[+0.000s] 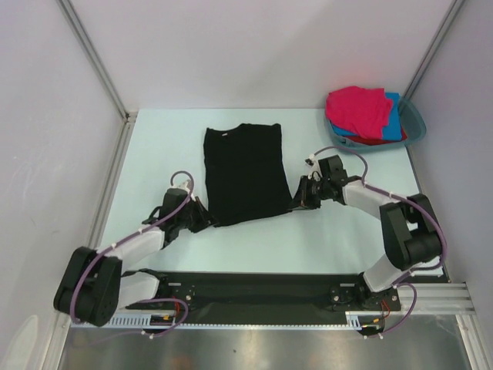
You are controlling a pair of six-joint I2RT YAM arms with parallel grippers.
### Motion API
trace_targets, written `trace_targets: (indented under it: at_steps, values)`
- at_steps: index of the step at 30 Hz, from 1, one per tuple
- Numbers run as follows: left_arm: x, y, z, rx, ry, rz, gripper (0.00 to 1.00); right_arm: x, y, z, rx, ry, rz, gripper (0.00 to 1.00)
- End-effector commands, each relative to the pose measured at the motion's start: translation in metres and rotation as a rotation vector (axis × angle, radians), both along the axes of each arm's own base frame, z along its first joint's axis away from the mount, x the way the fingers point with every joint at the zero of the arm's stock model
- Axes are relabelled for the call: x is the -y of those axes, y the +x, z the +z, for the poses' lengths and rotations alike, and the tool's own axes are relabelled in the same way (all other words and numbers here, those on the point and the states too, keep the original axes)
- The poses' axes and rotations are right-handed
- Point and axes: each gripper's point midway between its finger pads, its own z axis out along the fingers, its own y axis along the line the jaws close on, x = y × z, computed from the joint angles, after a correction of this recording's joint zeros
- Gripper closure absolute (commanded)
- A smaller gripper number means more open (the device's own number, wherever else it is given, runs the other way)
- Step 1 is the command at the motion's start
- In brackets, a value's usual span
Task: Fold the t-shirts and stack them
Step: Fold the tshirt
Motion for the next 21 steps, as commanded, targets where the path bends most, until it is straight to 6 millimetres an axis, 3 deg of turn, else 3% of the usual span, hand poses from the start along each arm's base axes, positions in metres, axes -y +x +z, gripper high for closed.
trace_targets:
  at_steps: [1, 6, 9, 15, 19, 21]
  values:
    - [-0.005, -0.018, 0.010, -0.027, 0.035, -0.035, 1.00, 0.009, -0.013, 0.010, 0.040, -0.055, 0.012, 1.00]
    - [-0.007, -0.028, 0.027, -0.002, 0.021, -0.033, 1.00, 0.007, -0.037, 0.026, 0.058, -0.075, 0.019, 1.00]
    - [-0.007, -0.039, 0.032, -0.014, 0.005, -0.034, 1.00, 0.005, -0.060, 0.027, 0.035, -0.090, 0.022, 1.00]
    - [-0.010, -0.058, 0.049, -0.015, -0.016, -0.021, 1.00, 0.003, -0.100, 0.047, 0.058, -0.106, 0.007, 1.00]
    - [-0.015, -0.056, 0.074, 0.053, -0.010, -0.005, 1.00, 0.001, -0.118, 0.059, 0.098, -0.117, -0.014, 1.00]
    - [-0.017, -0.053, 0.085, 0.078, 0.000, 0.000, 1.00, -0.012, -0.133, 0.069, 0.143, -0.101, 0.042, 1.00]
